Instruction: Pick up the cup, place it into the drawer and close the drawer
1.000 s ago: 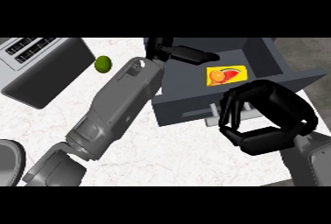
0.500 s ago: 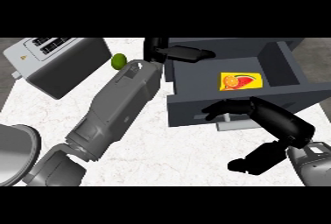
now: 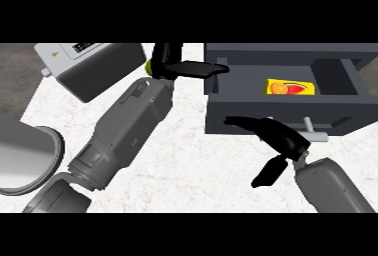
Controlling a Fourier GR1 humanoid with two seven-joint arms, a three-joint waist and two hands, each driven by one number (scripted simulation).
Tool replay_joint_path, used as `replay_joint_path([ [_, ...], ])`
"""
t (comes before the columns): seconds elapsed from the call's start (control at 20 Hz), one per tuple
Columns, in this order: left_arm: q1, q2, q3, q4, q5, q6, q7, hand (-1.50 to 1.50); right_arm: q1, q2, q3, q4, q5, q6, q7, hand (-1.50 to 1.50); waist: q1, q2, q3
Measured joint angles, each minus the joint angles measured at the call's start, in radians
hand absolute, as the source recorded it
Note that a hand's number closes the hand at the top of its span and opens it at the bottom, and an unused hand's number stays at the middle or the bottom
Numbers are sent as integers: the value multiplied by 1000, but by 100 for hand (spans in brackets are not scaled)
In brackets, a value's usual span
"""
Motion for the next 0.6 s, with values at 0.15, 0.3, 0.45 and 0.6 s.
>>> replay_joint_path([
  [0.15, 29, 19, 4, -39, 1, -10, 7, -150, -71, 21, 5, 187, 61, -39, -62, 150, 26, -1, 0],
  [0.3, 64, 46, 6, -81, 6, -30, 26, -150, -141, 46, -16, 367, 100, -106, -132, 150, 51, 0, 1],
  [0.45, 112, 66, -1, -127, 6, -53, 38, -150, -213, 53, -60, 508, 109, -161, -221, 150, 71, -1, 0],
  [0.6, 155, 92, -1, -162, 11, -85, 41, -150, -291, 47, -117, 630, 101, -203, -282, 150, 94, 6, 2],
])
